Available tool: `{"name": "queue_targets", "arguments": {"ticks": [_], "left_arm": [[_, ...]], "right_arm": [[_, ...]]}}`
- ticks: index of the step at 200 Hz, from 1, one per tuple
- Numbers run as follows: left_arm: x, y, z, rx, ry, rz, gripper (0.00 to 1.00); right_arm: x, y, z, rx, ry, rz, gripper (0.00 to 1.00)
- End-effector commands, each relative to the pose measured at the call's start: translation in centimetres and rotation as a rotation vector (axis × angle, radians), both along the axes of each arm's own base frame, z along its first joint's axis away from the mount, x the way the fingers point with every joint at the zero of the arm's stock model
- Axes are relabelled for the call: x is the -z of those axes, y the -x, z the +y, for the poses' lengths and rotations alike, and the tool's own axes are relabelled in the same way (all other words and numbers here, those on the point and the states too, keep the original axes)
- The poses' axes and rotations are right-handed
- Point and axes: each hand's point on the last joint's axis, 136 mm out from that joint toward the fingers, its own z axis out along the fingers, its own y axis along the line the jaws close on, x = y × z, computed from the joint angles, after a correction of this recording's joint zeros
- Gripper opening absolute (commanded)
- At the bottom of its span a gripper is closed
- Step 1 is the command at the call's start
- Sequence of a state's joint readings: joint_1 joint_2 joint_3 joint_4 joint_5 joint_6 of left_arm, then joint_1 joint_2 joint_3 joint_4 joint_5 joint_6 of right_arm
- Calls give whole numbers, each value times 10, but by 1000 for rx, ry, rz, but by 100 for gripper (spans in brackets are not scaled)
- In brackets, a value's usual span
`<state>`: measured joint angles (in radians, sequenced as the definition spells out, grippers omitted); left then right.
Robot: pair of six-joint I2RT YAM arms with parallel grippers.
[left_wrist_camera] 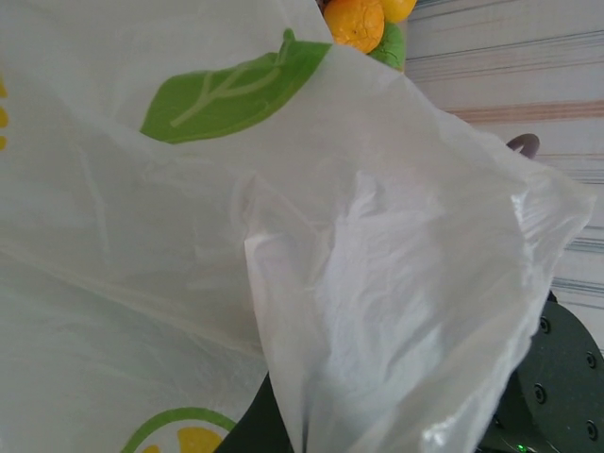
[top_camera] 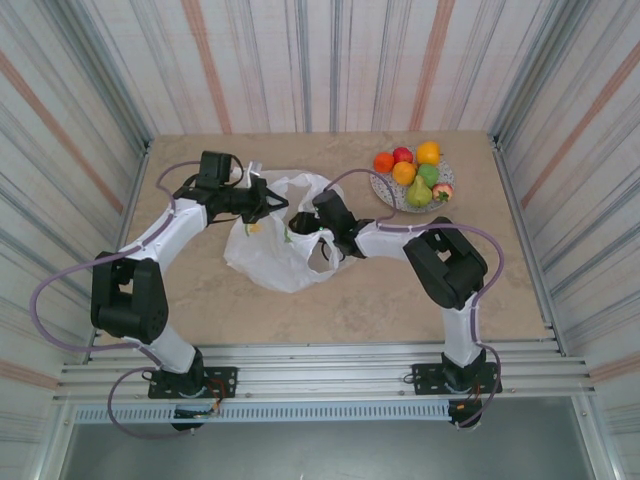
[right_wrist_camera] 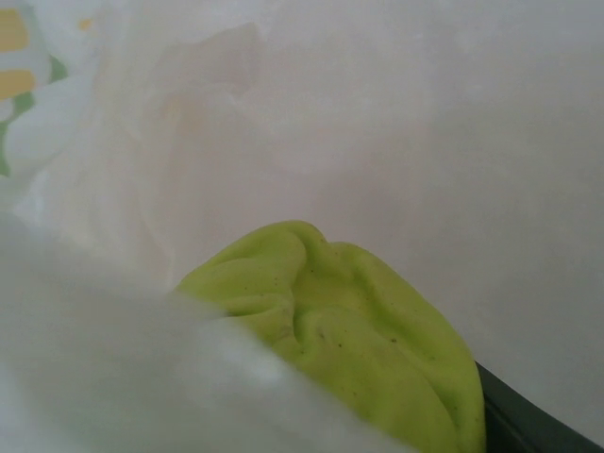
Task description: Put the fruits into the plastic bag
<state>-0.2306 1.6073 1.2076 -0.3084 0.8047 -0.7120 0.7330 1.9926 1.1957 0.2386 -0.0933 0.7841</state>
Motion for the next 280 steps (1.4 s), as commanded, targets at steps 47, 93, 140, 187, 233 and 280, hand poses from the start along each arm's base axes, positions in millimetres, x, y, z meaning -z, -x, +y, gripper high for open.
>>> {"name": "queue_targets", "arguments": {"ticks": [47,93,140,187,233,280], "left_arm": [[1,0,1,11,16,10,0],[0,-5,12,-9,-15,-14,0],[5,-9,26,-15,-98,-49,0],[17,-15,38,-34,-154,-40,0],[20,-18,42,-51,-145,-19,0],[17,-19,44,-68,-112,-4,0]], "right_arm": [[-42,23,32,-203,-145,-18,82],[-54,37,20,-251,-143,-57,85],[-57,55,-25,-253,26,-114,78],[-64,72,-68,-262,126,-187,83],[-82,100,-78,-427,57,-217,85],[-104,124,-87,-552,-69,-204,82]]}}
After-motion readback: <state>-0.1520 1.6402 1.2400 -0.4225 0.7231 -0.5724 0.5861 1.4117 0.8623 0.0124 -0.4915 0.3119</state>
